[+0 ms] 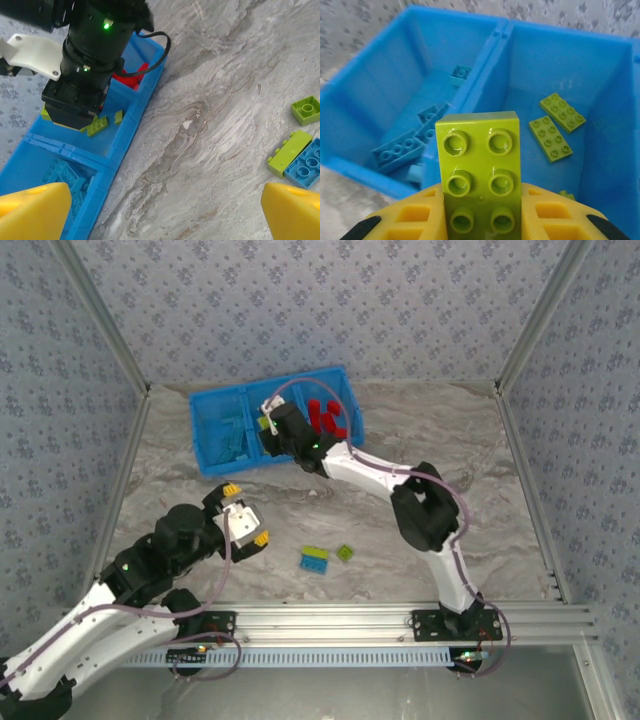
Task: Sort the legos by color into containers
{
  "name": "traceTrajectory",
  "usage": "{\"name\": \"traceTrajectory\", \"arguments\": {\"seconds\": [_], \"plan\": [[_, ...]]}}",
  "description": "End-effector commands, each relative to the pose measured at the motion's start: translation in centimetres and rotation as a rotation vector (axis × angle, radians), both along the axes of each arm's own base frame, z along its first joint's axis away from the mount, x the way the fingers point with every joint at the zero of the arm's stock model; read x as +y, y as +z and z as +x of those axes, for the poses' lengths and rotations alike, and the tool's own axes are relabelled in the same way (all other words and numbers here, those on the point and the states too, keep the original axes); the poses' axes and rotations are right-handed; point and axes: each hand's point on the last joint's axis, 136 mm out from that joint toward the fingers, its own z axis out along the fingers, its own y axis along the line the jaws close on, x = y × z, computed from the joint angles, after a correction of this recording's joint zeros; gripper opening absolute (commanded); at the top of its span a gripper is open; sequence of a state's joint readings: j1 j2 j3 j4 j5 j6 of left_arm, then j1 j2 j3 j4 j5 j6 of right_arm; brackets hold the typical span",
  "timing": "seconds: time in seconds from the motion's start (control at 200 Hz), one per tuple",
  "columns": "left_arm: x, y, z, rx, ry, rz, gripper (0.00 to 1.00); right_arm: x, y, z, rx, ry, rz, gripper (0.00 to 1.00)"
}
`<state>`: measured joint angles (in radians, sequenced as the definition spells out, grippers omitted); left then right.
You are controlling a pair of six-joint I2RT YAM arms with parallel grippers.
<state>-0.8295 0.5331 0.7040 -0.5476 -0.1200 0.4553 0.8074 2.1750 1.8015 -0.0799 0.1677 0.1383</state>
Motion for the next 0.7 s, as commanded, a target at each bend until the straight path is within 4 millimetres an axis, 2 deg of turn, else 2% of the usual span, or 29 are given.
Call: {"name": "traceTrajectory", "arguments": {"seconds": [0.0, 0.065, 0.13, 0.19, 0.285, 0.425, 0.495, 0.5, 0.505, 0.52, 0.565, 0.62, 0.695], "plan": [[-0.6, 1.7, 0.1, 0.003, -0.02, -0.079, 0.98, -1.0, -2.7, 2.0, 0.096, -0.031, -0.052, 0.22], [-0.7, 1.8, 0.2, 0.01, -0.023, -0.102, 0.98, -0.9, -3.8, 2.6, 0.139, -0.02, -0.056, 0.29], [-0.5, 2.0, 0.5, 0.013, -0.012, -0.117, 0.98, -0.7, -4.8, 2.9, 0.172, -0.002, -0.072, 0.42], [-0.4, 2.0, 0.7, 0.017, -0.004, -0.121, 0.98, -0.9, -5.6, 2.8, 0.2, 0.001, -0.092, 0.45], [-0.4, 2.0, 0.8, 0.021, 0.0, -0.131, 0.98, -1.0, -5.4, 2.6, 0.206, 0.004, -0.097, 0.49], [-0.5, 1.7, 1.0, 0.029, 0.001, -0.13, 0.98, -1.4, -3.3, 1.7, 0.192, 0.014, -0.095, 0.52], [-0.5, 1.4, 1.1, 0.039, 0.004, -0.122, 0.98, -2.0, -1.1, 0.8, 0.179, 0.015, -0.081, 0.52], [-0.5, 1.4, 1.1, 0.041, 0.004, -0.121, 0.98, -2.0, -1.4, 0.6, 0.184, 0.016, -0.086, 0.52], [-0.5, 1.4, 1.2, 0.041, 0.004, -0.12, 0.98, -2.0, -0.5, 0.6, 0.172, 0.017, -0.075, 0.52], [-0.5, 1.3, 1.2, 0.044, 0.004, -0.119, 0.98, -2.3, -0.1, 0.4, 0.169, 0.014, -0.071, 0.52], [-0.6, 1.2, 1.2, 0.05, 0.005, -0.115, 0.98, -2.7, 1.0, -0.7, 0.157, 0.021, -0.061, 0.53], [-0.6, 1.0, 1.3, 0.055, 0.005, -0.111, 0.98, -3.5, 3.4, -2.1, 0.125, 0.033, -0.034, 0.53], [-0.7, 0.8, 1.3, 0.061, 0.005, -0.106, 0.98, -5.2, 5.4, -4.6, 0.1, 0.05, -0.02, 0.54]]}}
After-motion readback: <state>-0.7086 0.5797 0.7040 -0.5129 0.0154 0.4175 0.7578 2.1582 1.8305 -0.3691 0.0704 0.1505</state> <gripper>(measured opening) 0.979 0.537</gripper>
